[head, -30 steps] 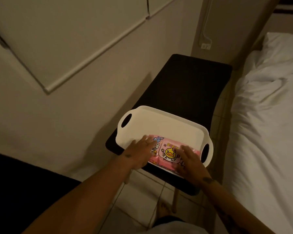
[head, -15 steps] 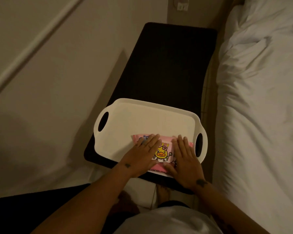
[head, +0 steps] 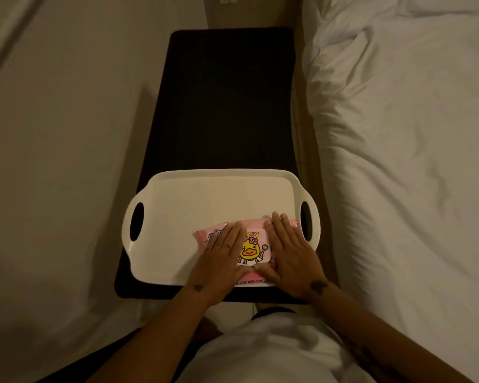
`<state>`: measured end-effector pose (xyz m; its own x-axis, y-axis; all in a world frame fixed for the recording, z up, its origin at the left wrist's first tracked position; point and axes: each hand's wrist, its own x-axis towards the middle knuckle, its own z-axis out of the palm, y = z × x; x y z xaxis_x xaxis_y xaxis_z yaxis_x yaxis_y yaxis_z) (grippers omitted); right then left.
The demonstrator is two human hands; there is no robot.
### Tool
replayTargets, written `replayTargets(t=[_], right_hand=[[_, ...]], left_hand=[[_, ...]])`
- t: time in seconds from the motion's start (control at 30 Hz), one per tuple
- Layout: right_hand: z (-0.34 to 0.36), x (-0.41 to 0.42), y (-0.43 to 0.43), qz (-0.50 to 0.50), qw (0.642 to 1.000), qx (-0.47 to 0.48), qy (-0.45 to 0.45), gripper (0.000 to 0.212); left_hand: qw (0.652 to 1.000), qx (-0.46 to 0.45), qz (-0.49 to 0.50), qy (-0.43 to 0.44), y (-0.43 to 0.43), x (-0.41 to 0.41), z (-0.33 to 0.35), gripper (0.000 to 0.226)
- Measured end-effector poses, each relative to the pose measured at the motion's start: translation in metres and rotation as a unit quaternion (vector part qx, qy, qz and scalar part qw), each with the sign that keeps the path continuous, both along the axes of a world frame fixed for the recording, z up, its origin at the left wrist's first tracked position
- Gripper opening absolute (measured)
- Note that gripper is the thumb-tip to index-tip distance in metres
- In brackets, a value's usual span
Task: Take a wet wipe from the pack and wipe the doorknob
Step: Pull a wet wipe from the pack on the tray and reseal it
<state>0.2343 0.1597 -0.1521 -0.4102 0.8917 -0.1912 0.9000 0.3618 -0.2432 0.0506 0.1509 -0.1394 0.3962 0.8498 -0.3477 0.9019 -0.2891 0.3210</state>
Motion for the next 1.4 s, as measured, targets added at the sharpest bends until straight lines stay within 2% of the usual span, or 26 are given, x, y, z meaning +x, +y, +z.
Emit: replayTargets(t=[0.1, 0.27, 0.47, 0.6, 0.83, 0.9, 0.97, 1.03, 1.13, 1.23, 1.37, 1.4], right_hand=[[-0.001, 0.005, 0.003, 0.026, 1.000, -0.001, 0.002, 0.091], [-0.003, 0.021, 0.015, 0.098, 0.995, 0.018, -0.011, 0.091], [-0.002, 0.018, 0.012, 0.092, 0.995, 0.011, -0.042, 0.086], [-0.003, 0.017, 0.012, 0.096, 0.993, 0.027, -0.055, 0.084], [-0.001, 0.016, 0.011, 0.085, 0.995, 0.026, -0.052, 0.085], [-0.001, 0.016, 0.012, 0.086, 0.995, 0.025, -0.043, 0.085], [-0.001, 0.016, 0.012, 0.089, 0.995, 0.019, -0.041, 0.086], [-0.001, 0.017, 0.012, 0.093, 0.995, 0.014, -0.038, 0.088], [0.000, 0.018, 0.011, 0.095, 0.995, 0.015, -0.041, 0.088], [0.001, 0.019, 0.010, 0.086, 0.996, 0.013, -0.034, 0.087], [0.003, 0.021, 0.007, 0.085, 0.996, 0.015, 0.004, 0.087], [0.003, 0.021, 0.007, 0.088, 0.996, 0.017, 0.005, 0.085]], left_hand=[[1.000, -0.015, 0.017, -0.012, 0.000, -0.002, -0.007, 0.099], [0.998, -0.021, 0.038, -0.042, 0.001, -0.001, -0.006, 0.084], [0.996, -0.040, 0.052, -0.064, 0.000, -0.001, -0.002, 0.088], [0.993, -0.047, 0.068, -0.083, -0.001, 0.001, 0.003, 0.070], [0.991, -0.065, 0.083, -0.082, 0.001, 0.003, 0.015, 0.064], [0.985, -0.079, 0.112, -0.105, 0.004, 0.005, 0.022, 0.058], [0.964, -0.085, 0.187, -0.167, 0.013, 0.005, 0.033, 0.047], [0.958, -0.074, 0.209, -0.183, 0.026, 0.004, 0.041, 0.039], [0.950, -0.072, 0.235, -0.193, 0.042, 0.001, 0.049, 0.043], [0.942, -0.028, 0.273, -0.191, 0.048, -0.004, 0.051, 0.046], [0.969, 0.027, 0.214, -0.121, 0.028, -0.002, 0.050, 0.072], [0.975, 0.041, 0.190, -0.112, 0.022, 0.000, 0.047, 0.072]])
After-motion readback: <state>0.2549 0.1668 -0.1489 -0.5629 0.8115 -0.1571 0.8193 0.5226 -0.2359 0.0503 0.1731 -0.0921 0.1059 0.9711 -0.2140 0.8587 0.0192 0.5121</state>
